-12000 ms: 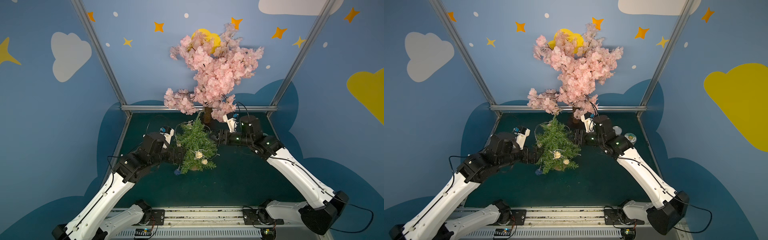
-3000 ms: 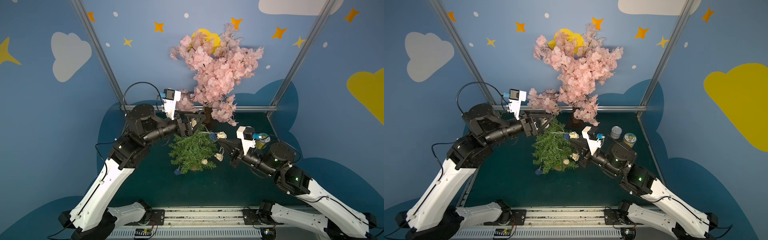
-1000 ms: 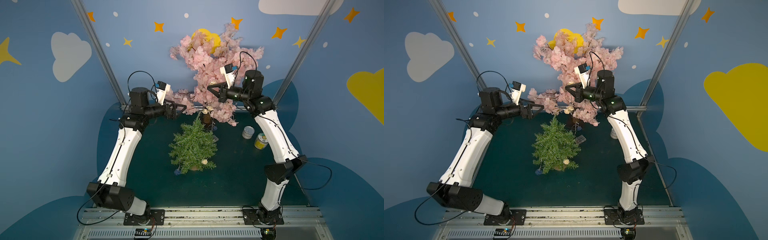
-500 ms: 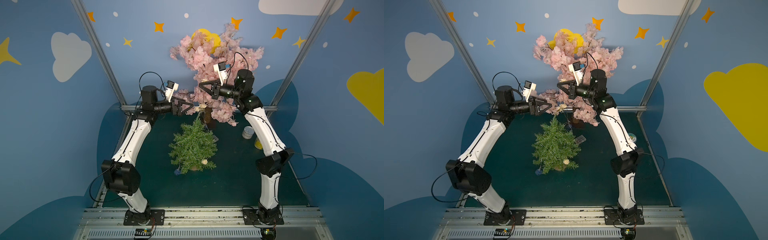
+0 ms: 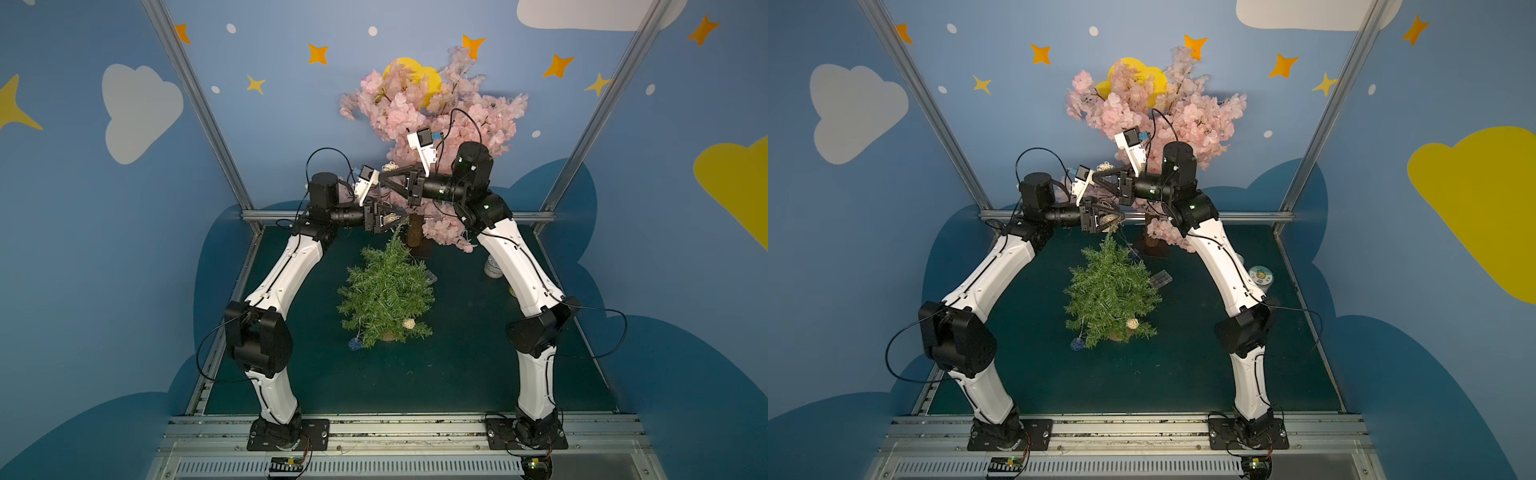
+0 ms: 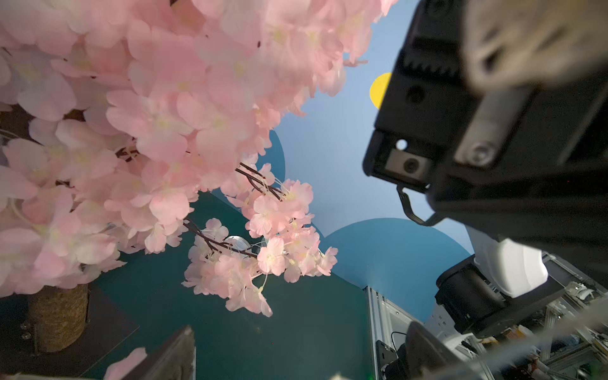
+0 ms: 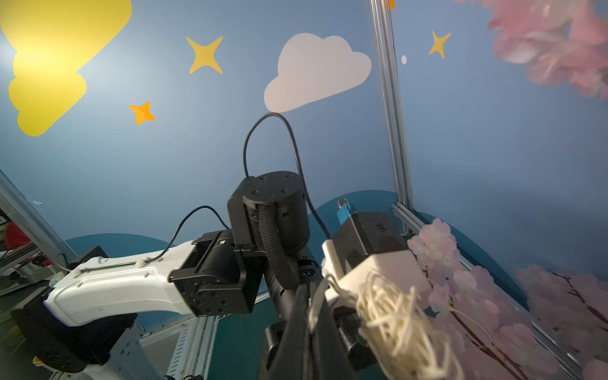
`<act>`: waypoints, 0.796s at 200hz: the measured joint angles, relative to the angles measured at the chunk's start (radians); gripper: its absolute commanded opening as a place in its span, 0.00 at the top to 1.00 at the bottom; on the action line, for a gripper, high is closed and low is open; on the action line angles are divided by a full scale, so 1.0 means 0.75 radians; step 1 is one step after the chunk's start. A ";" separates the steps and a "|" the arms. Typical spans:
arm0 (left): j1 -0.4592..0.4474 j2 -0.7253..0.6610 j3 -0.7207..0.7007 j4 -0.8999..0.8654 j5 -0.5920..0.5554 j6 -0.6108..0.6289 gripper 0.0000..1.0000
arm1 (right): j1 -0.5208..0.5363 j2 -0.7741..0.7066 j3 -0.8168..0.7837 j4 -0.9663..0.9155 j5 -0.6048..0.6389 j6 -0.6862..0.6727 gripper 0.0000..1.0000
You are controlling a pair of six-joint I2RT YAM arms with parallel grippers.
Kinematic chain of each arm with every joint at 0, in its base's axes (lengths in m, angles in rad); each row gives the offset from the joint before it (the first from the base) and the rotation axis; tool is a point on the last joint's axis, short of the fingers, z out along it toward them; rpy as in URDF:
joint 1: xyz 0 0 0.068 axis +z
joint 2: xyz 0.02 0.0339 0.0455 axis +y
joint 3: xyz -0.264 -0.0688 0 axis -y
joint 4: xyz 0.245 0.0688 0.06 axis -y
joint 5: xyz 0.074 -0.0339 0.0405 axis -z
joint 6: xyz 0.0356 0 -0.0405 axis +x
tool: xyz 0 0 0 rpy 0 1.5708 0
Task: Remove string lights from the small christmas tree
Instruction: Remove the light string from the Christmas tree.
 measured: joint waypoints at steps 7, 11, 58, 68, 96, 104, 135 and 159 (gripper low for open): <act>-0.002 0.001 0.001 0.012 -0.001 -0.017 0.39 | 0.004 0.000 0.000 0.000 -0.001 0.006 1.00; -0.003 0.001 0.002 0.017 0.000 -0.030 0.44 | 0.005 0.000 0.000 -0.001 -0.001 0.006 1.00; -0.008 -0.003 0.014 0.034 -0.022 -0.065 0.80 | 0.011 -0.011 -0.021 -0.013 0.008 0.009 1.00; -0.008 -0.005 0.014 0.013 -0.043 -0.056 0.87 | 0.008 -0.029 -0.056 -0.018 0.020 0.007 1.00; -0.005 -0.008 0.049 -0.102 -0.151 -0.012 0.91 | -0.007 -0.126 -0.225 -0.020 0.074 0.004 0.83; -0.005 -0.009 0.070 -0.139 -0.182 0.001 0.91 | -0.011 -0.154 -0.267 -0.022 0.091 0.006 0.58; -0.002 -0.028 0.148 -0.262 -0.316 0.060 0.89 | -0.032 -0.261 -0.385 -0.058 0.158 -0.015 0.21; -0.001 -0.043 0.218 -0.366 -0.421 0.112 0.89 | -0.044 -0.393 -0.518 -0.075 0.219 -0.021 0.16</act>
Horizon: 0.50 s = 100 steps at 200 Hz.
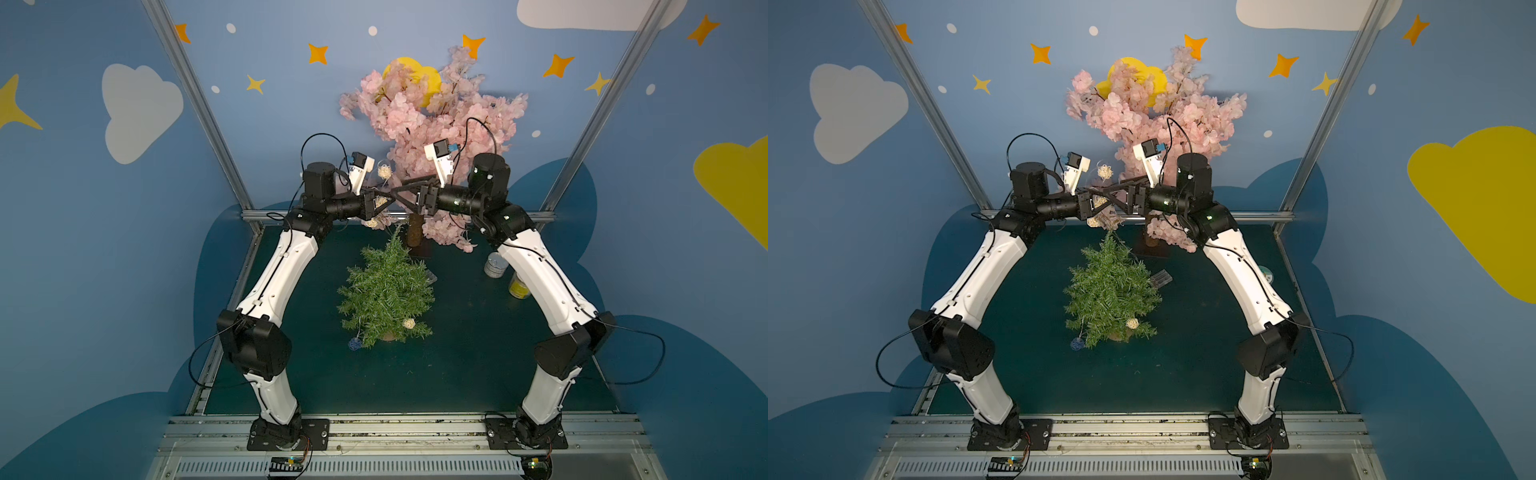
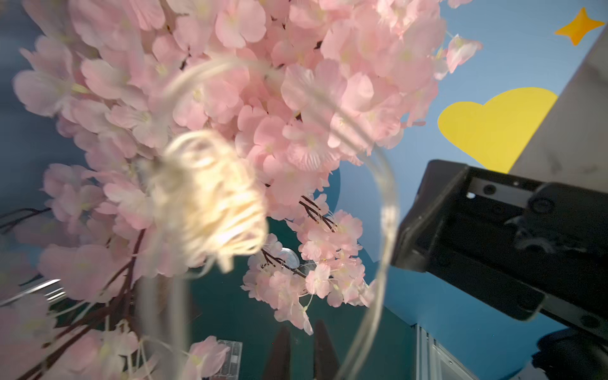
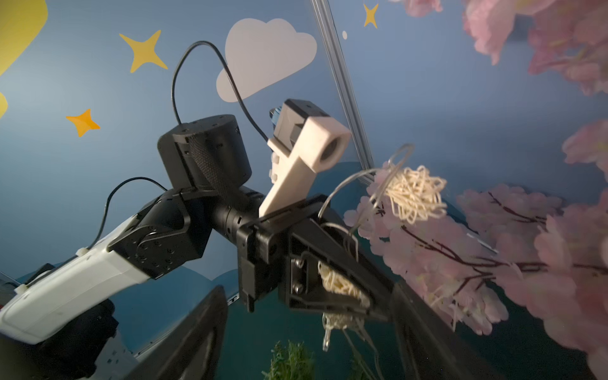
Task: Remove string lights from the small christmas tree
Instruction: Remove the light string from the Christmas tree.
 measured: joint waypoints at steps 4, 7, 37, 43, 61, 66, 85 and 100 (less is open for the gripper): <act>0.001 -0.003 0.010 -0.016 -0.022 0.011 0.89 | -0.003 -0.023 -0.023 -0.002 0.010 0.003 0.16; 0.002 -0.005 0.016 -0.027 -0.034 0.016 0.89 | -0.005 -0.043 -0.044 -0.003 0.014 0.001 0.16; 0.019 -0.042 0.057 -0.126 -0.186 0.082 0.91 | -0.011 -0.240 -0.232 -0.009 0.069 -0.012 0.16; 0.023 -0.049 0.064 -0.145 -0.213 0.093 0.91 | -0.011 -0.281 -0.274 -0.012 0.077 -0.020 0.16; 0.038 -0.068 0.097 -0.206 -0.288 0.136 0.91 | -0.011 -0.388 -0.380 -0.023 0.103 -0.038 0.16; 0.042 -0.072 0.110 -0.223 -0.309 0.148 0.91 | -0.011 -0.420 -0.413 -0.029 0.111 -0.046 0.16; 0.054 -0.092 0.150 -0.279 -0.386 0.193 0.91 | -0.013 -0.514 -0.510 -0.054 0.139 -0.068 0.16; 0.060 -0.115 0.158 -0.311 -0.445 0.224 0.91 | -0.013 -0.576 -0.579 -0.076 0.155 -0.081 0.16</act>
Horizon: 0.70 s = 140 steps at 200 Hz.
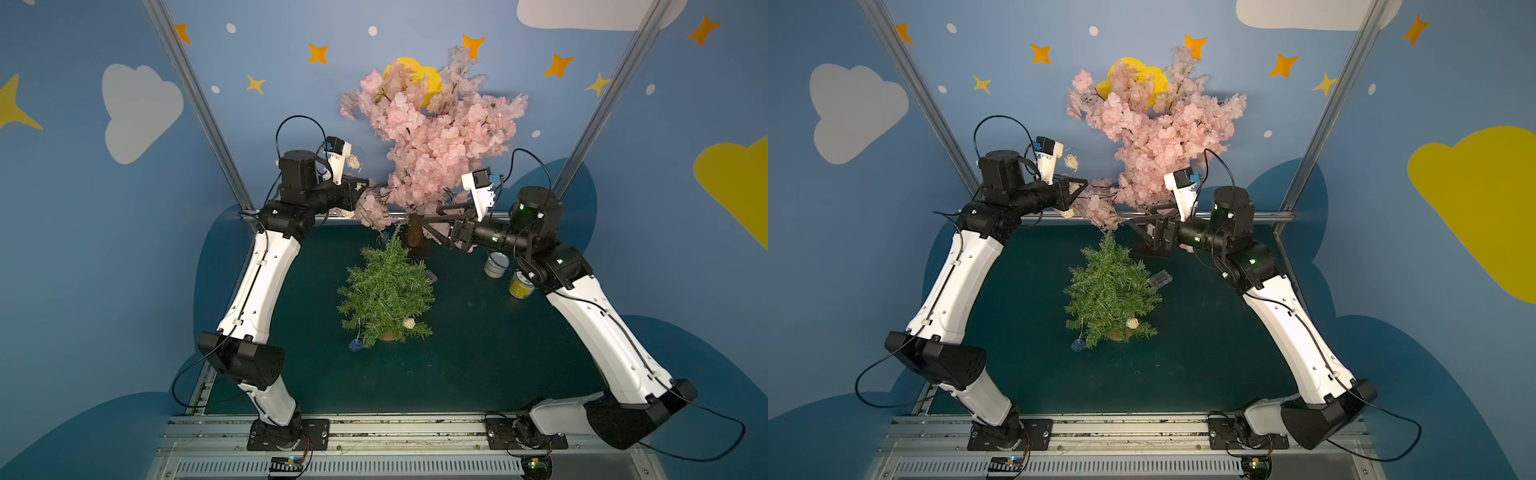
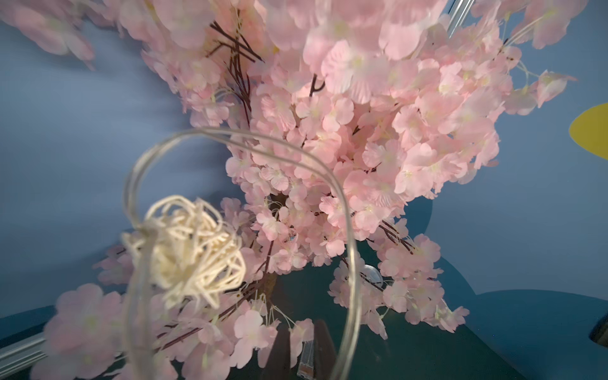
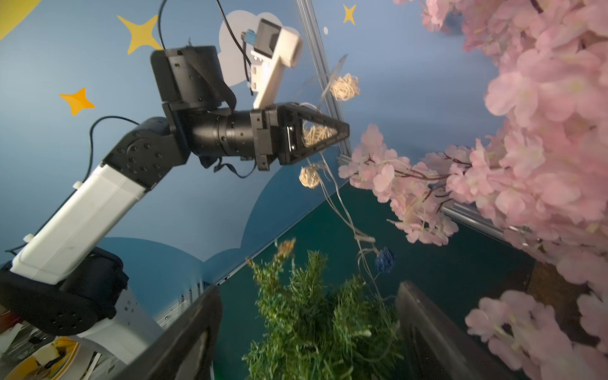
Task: Remove string lights from the small christmas tree
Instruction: Remove the light string from the Christmas tree.
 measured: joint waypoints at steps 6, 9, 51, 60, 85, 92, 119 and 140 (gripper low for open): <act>0.003 -0.010 0.000 -0.014 -0.023 0.012 0.91 | 0.000 -0.020 -0.022 -0.008 0.005 -0.003 0.16; 0.004 -0.016 0.000 -0.023 -0.041 0.021 0.91 | 0.000 -0.032 -0.034 -0.014 0.007 -0.004 0.16; 0.025 -0.086 -0.060 -0.058 -0.242 0.110 0.91 | 0.000 -0.116 -0.120 -0.076 0.017 -0.024 0.16; 0.039 -0.109 -0.099 -0.056 -0.265 0.116 0.91 | 0.001 -0.130 -0.136 -0.085 0.017 -0.025 0.16; 0.074 -0.150 -0.179 -0.042 -0.287 0.114 0.91 | 0.001 -0.158 -0.180 -0.095 0.009 -0.023 0.16; 0.082 -0.154 -0.188 -0.038 -0.286 0.114 0.91 | 0.001 -0.159 -0.185 -0.097 0.003 -0.023 0.16; 0.084 -0.155 -0.201 -0.011 -0.257 0.100 0.91 | 0.010 -0.158 -0.197 -0.115 -0.020 -0.022 0.16; 0.086 -0.155 -0.202 0.010 -0.229 0.083 0.90 | 0.024 -0.160 -0.206 -0.128 -0.022 -0.023 0.16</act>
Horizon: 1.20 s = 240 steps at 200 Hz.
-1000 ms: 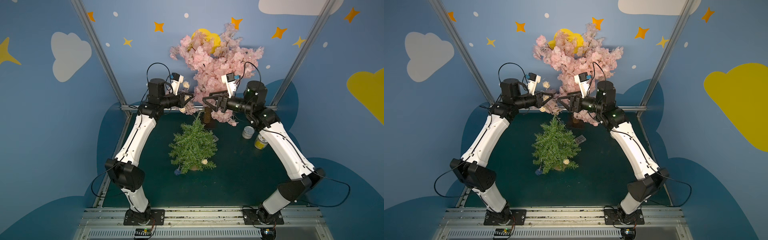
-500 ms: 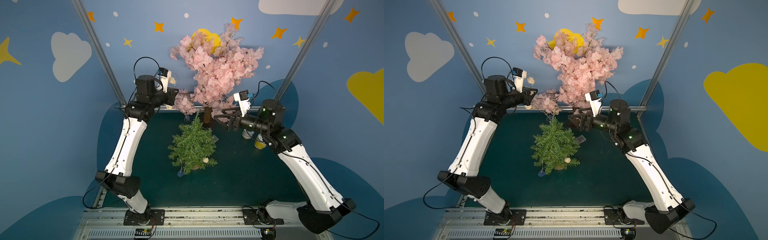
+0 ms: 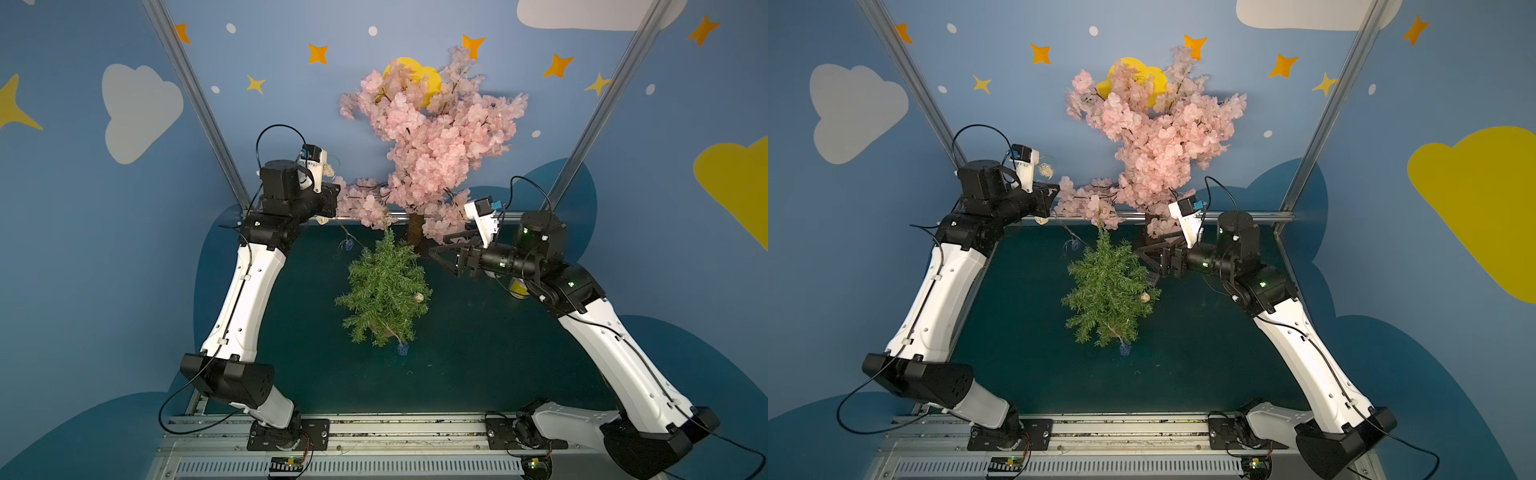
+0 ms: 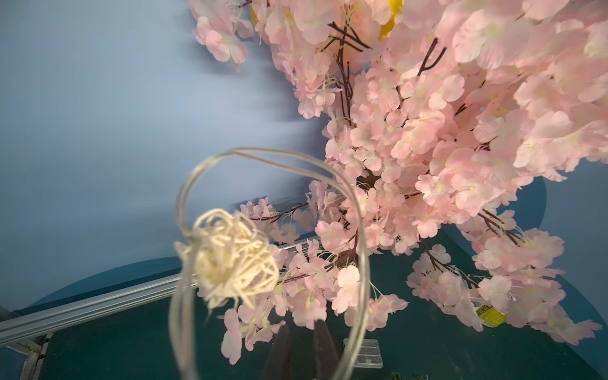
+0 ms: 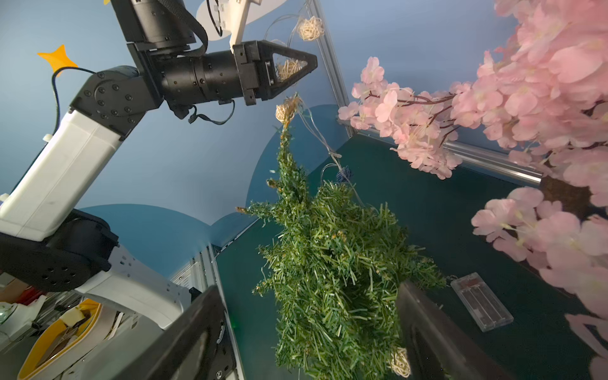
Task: Remove string lights from the small christmas tree
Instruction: Remove the light string from the Christmas tree.
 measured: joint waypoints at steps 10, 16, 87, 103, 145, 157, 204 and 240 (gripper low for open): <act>0.005 0.001 -0.006 0.018 0.011 -0.010 0.90 | 0.003 -0.004 -0.011 -0.005 0.000 0.000 0.16; 0.009 0.002 -0.014 0.030 0.014 -0.016 0.90 | 0.005 -0.007 -0.019 -0.008 0.001 0.000 0.16; 0.034 0.164 -0.123 0.196 0.019 -0.098 0.89 | 0.010 -0.033 -0.067 -0.043 0.001 -0.001 0.16; 0.034 0.210 -0.144 0.223 0.017 -0.114 0.90 | 0.010 -0.033 -0.067 -0.049 0.001 -0.002 0.16; 0.047 0.134 -0.357 0.217 -0.054 -0.108 0.90 | 0.012 -0.033 -0.067 -0.087 0.007 -0.019 0.16; 0.060 0.062 -0.417 0.170 -0.087 -0.093 0.89 | 0.012 -0.034 -0.067 -0.101 0.011 -0.026 0.16; 0.092 -0.302 -0.467 0.017 -0.080 -0.033 0.87 | 0.012 -0.050 -0.116 -0.107 0.013 -0.035 0.16; 0.089 -0.437 -0.441 -0.108 -0.046 0.006 0.87 | 0.012 -0.076 -0.163 -0.102 0.014 -0.028 0.16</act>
